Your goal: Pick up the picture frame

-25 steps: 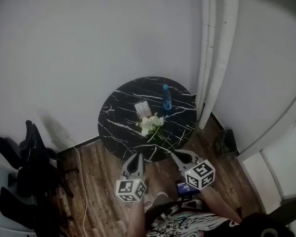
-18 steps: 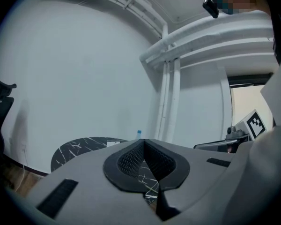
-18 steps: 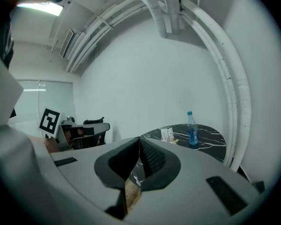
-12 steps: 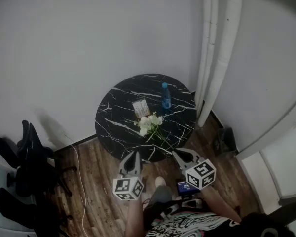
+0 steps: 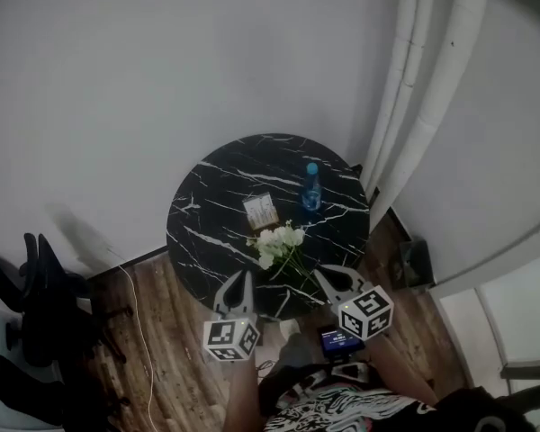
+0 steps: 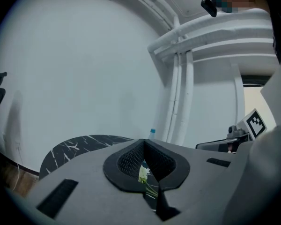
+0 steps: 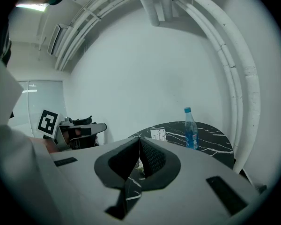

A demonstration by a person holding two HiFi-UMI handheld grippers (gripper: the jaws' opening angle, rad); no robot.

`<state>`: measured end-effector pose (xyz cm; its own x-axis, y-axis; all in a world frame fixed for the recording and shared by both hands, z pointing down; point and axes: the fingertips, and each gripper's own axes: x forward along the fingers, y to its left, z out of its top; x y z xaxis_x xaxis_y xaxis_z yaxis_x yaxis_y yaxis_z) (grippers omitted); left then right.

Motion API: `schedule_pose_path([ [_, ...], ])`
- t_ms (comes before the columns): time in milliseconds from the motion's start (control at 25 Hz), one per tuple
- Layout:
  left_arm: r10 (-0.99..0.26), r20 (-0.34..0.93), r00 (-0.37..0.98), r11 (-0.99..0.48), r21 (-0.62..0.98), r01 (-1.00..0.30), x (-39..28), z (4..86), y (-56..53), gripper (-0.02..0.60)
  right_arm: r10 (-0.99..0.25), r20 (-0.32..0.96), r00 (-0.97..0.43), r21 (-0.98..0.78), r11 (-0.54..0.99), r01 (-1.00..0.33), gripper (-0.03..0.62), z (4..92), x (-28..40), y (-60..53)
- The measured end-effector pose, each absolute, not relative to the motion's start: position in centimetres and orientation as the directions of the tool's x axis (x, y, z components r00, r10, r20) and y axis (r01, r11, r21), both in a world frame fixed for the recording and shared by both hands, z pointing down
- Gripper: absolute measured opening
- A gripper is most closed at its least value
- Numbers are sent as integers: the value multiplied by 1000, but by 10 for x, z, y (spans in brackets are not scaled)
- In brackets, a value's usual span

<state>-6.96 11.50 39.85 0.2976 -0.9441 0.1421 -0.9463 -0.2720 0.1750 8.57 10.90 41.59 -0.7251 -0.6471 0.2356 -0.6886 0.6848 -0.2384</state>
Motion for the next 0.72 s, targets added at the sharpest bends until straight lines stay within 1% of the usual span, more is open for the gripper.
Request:
schedule_pose_path([
  [440, -934, 155, 321, -284, 223, -933, -121, 411, 6, 14, -664, 314, -678, -230, 640, -733, 18, 424, 47, 13],
  [720, -914, 188, 358, -308, 251, -918, -136, 431, -36, 14, -686, 362, -631, -231, 590, -774, 18, 441, 38, -18],
])
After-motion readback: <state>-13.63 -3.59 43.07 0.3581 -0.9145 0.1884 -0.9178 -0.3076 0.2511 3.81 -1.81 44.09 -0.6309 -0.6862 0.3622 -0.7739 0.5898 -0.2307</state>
